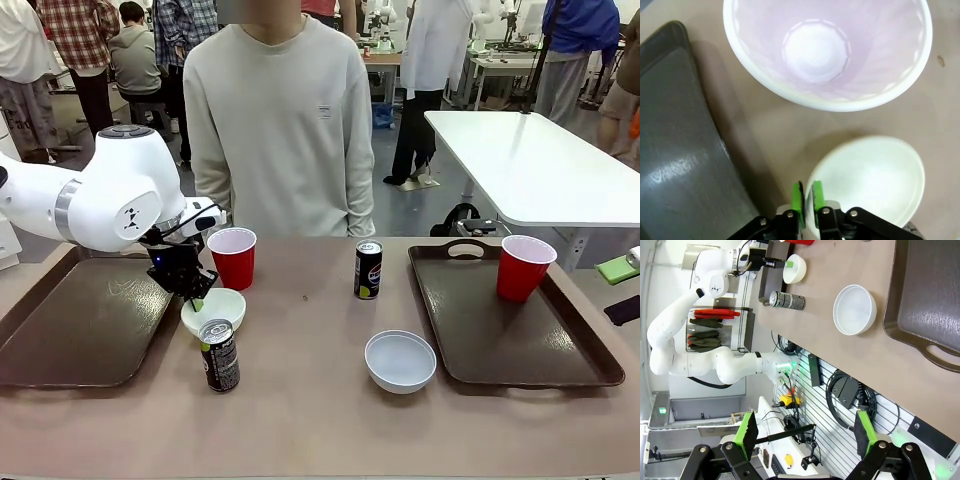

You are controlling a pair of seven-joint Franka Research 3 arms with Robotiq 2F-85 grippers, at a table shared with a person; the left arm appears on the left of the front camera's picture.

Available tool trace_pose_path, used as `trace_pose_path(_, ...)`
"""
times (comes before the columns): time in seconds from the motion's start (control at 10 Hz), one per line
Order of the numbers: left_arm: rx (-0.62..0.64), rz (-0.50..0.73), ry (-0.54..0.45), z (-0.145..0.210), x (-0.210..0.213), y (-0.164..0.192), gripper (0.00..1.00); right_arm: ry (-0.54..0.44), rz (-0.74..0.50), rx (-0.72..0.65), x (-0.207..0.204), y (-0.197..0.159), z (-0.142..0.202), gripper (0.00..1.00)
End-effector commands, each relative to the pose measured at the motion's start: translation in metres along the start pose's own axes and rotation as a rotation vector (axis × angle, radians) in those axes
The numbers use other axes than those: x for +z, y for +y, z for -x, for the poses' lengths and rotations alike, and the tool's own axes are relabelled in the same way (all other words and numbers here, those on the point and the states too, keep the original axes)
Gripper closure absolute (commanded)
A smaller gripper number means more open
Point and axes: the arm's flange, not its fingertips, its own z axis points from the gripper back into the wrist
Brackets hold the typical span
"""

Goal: Prepare tableware on both trays.
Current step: Pick up a Picnic Bowl from the table and place it on a Handle tray.

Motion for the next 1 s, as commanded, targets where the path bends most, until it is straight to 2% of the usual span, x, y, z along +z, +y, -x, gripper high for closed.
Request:
trace_pose_path(0.0,0.039,-0.044,0.011,0.003,0.007,-0.004,1.0,-0.009,-0.03,0.02,0.0,0.001,-0.002,0.0)
trace_pose_path(0.1,0.054,-0.046,0.014,0.009,0.008,-0.002,1.0,-0.009,-0.03,0.02,0.0,0.001,-0.002,0.0)
trace_pose_path(0.2,0.07,-0.046,0.009,0.015,0.009,-0.002,0.96,-0.009,-0.03,0.02,0.0,0.001,-0.002,0.0)
trace_pose_path(0.4,0.169,-0.012,0.007,0.047,0.036,-0.005,0.96,-0.009,-0.03,0.02,0.0,0.001,-0.002,0.0)
trace_pose_path(0.6,0.159,-0.031,-0.057,0.079,0.074,0.001,0.96,-0.009,-0.03,0.02,0.0,0.001,-0.002,0.0)
trace_pose_path(0.9,0.204,-0.005,-0.153,0.103,0.109,0.016,0.96,-0.009,-0.03,0.02,0.0,0.001,-0.002,0.0)
